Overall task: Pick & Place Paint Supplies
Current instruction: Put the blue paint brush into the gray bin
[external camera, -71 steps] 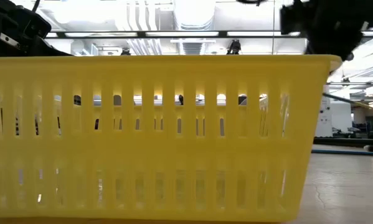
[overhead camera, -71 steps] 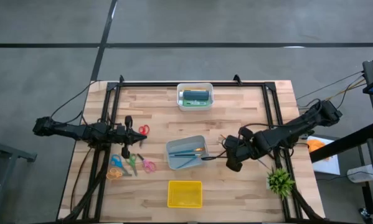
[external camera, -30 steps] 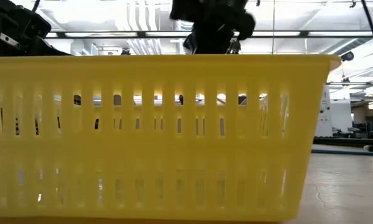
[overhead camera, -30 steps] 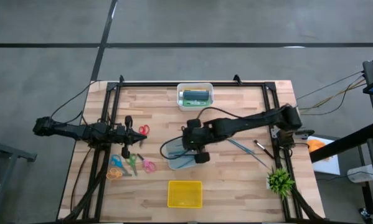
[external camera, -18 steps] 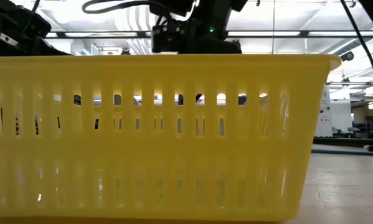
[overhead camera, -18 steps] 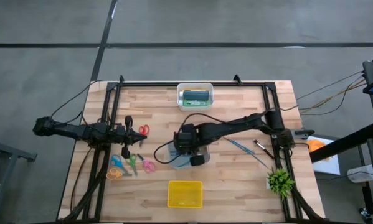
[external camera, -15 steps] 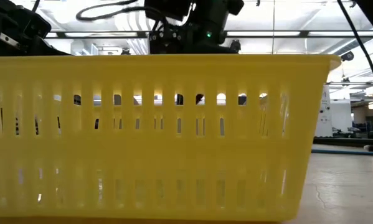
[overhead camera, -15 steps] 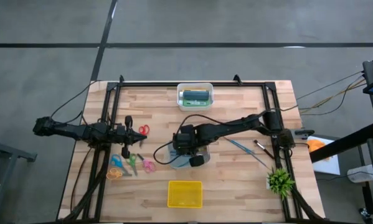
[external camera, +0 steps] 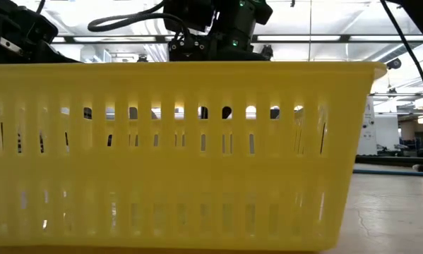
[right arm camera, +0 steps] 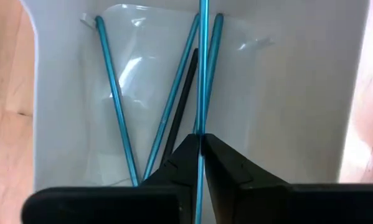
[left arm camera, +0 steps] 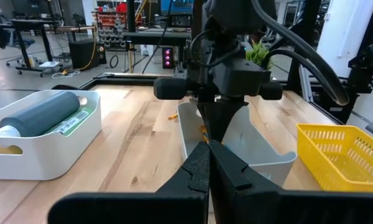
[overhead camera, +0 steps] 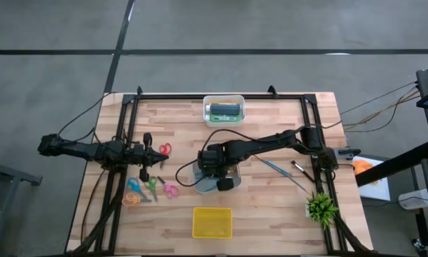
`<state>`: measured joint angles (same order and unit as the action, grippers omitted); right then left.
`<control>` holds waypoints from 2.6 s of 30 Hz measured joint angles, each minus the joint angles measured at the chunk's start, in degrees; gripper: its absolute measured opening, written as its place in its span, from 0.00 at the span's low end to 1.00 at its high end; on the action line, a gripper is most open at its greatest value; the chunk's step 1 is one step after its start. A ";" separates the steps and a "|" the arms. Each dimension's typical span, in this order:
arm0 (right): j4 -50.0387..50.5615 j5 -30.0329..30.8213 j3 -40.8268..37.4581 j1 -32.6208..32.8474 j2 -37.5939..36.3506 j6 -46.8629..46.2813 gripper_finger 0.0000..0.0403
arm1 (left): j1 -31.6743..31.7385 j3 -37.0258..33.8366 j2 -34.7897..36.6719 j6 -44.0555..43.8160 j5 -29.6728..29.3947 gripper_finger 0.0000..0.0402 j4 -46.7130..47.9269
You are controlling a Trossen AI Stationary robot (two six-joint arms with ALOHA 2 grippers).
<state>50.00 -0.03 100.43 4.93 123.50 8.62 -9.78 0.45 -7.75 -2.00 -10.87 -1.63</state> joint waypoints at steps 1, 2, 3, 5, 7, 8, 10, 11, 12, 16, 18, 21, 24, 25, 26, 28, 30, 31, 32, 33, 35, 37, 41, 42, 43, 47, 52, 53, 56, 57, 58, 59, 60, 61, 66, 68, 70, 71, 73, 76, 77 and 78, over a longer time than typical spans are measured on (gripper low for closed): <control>-0.25 -0.02 0.01 0.02 0.00 -0.04 0.07 | -0.02 -0.02 0.00 0.02 0.00 0.00 0.00; -0.51 -0.02 0.00 0.04 0.00 -0.04 0.09 | 0.00 0.00 0.00 0.00 0.00 0.00 0.00; -0.74 -0.02 -0.03 0.04 0.00 -0.04 0.11 | 0.00 0.00 0.00 0.01 0.00 0.00 0.01; -0.94 -0.02 -0.03 0.02 0.00 0.10 0.16 | -0.01 0.00 0.00 0.02 0.00 0.00 0.02; -1.17 -0.02 -0.03 0.02 0.00 0.24 0.19 | -0.02 0.00 0.00 0.02 0.00 0.00 0.02; -1.25 -0.02 -0.03 0.03 0.00 0.30 0.20 | 0.00 0.00 0.00 0.00 0.00 0.00 0.00; -1.24 -0.02 -0.05 0.04 0.00 0.36 0.20 | -0.02 0.00 0.00 0.01 0.00 0.00 0.01; -1.27 -0.02 -0.05 0.04 -0.01 0.36 0.20 | -0.01 0.00 0.00 0.02 0.00 0.00 0.00; -1.27 -0.02 -0.05 0.04 -0.02 0.37 0.20 | 0.00 0.00 0.00 0.00 0.00 0.00 0.01; -1.33 -0.02 -0.05 0.04 0.00 0.38 0.20 | -0.02 0.00 0.00 0.02 0.00 0.00 0.00; -1.39 -0.02 -0.05 0.04 -0.02 0.39 0.20 | -0.02 0.00 0.00 0.01 0.00 0.00 0.02; -1.45 0.00 -0.05 0.03 -0.02 0.66 0.20 | -0.02 -0.02 0.00 0.00 0.00 0.00 0.00; -0.84 0.00 0.28 0.02 -0.40 0.79 0.20 | -0.01 0.00 0.00 0.02 0.00 0.00 0.00; -0.83 0.00 0.28 0.02 -0.99 0.79 0.20 | -0.02 -0.02 0.00 0.00 0.00 0.00 0.02; -0.87 0.00 0.30 0.04 -1.70 0.81 0.20 | 0.00 -0.02 0.00 0.00 0.00 0.00 0.00; -0.99 -0.02 0.38 0.04 -3.31 0.79 0.20 | 0.00 0.00 0.00 0.00 0.00 0.00 0.01; -0.90 0.00 0.39 0.04 -4.79 0.54 0.20 | -0.01 0.00 0.01 0.02 0.00 0.00 0.00; -0.81 0.00 0.37 0.04 -5.52 0.29 0.20 | 0.00 0.00 0.02 0.01 0.00 0.00 0.00; -0.50 0.00 0.22 0.04 -6.25 0.20 0.20 | -0.02 0.00 0.02 0.00 0.00 0.00 0.01; -0.05 0.00 0.12 0.04 -6.77 0.19 0.20 | 0.00 0.00 0.02 0.00 0.00 0.00 0.00; 1.11 0.19 -0.13 0.02 -8.43 0.16 0.20 | -0.02 0.00 0.02 0.01 0.00 0.00 0.00; 1.99 1.45 -0.38 0.04 -10.22 -0.67 0.20 | 0.00 0.00 0.02 0.02 0.00 0.00 0.02; 3.51 3.57 -2.21 0.04 -14.01 -3.47 0.20 | -0.02 -0.02 0.03 0.00 0.00 0.00 0.00; 3.75 3.69 -3.19 0.04 -15.28 -4.05 0.20 | 0.00 0.00 0.04 0.01 -0.01 0.00 0.00; 3.84 3.89 -4.38 0.04 -16.57 -4.77 0.20 | -0.02 0.00 0.01 0.01 0.01 0.00 0.02; 2.91 5.68 -10.89 0.06 -22.18 -8.60 0.20 | 0.00 -0.01 0.00 0.01 0.00 0.00 0.00; -2.20 8.21 -23.06 0.16 -29.17 -14.10 0.20 | 0.00 -0.01 0.00 0.00 0.00 0.00 0.00; -3.13 8.86 -25.50 0.19 -30.69 -15.59 0.20 | 0.00 0.00 0.00 0.00 0.00 0.00 0.00; -5.11 10.27 -32.29 0.15 -35.08 -20.02 0.20 | 0.00 0.00 0.02 0.00 0.00 0.00 0.02; -5.54 10.73 -34.42 0.15 -36.38 -21.50 0.20 | -0.02 0.00 0.02 0.00 0.01 0.00 0.01; -5.72 10.78 -36.41 0.15 -37.56 -23.07 0.20 | 0.00 0.00 0.02 0.00 0.00 0.00 0.00; -5.98 10.80 -38.29 0.15 -38.80 -24.83 0.20 | -0.01 0.00 0.02 0.02 0.01 0.00 0.00; -6.37 10.78 -40.07 0.15 -40.00 -26.62 0.20 | -0.01 0.00 0.03 0.01 0.01 0.00 0.01; -6.73 10.78 -41.80 0.17 -41.17 -28.25 0.20 | 0.00 0.00 0.04 0.00 0.00 0.00 0.00; -7.58 10.79 -49.44 0.15 -45.43 -35.62 0.20 | -0.01 -0.01 0.02 0.01 0.01 0.00 0.01; -8.18 10.79 -51.94 0.15 -46.53 -38.18 0.20 | -0.02 -0.01 0.02 0.02 0.01 0.00 0.01; -8.66 10.75 -54.38 0.16 -47.20 -39.74 0.20 | 0.00 -0.01 0.02 0.00 0.00 0.00 0.00; -8.89 10.74 -55.35 0.15 -47.39 -40.70 0.20 | -0.02 0.00 0.02 0.00 0.00 0.00 0.01; -8.77 10.71 -56.91 0.15 -47.36 -42.76 0.20 | -0.01 0.00 0.02 0.02 0.01 0.00 0.01; -8.61 10.14 -58.47 0.17 -46.78 -45.15 0.20 | -0.02 0.00 0.02 0.02 0.00 0.00 0.02; -8.55 9.54 -58.96 0.17 -46.60 -45.80 0.20 | 0.00 0.00 0.02 0.02 0.00 0.00 0.02; -8.62 8.97 -59.50 0.15 -46.52 -46.51 0.20 | 0.00 0.00 0.02 0.02 0.00 0.00 0.00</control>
<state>41.37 8.94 40.93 5.08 76.99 -37.90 -9.78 0.45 -7.73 -1.98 -10.87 -1.63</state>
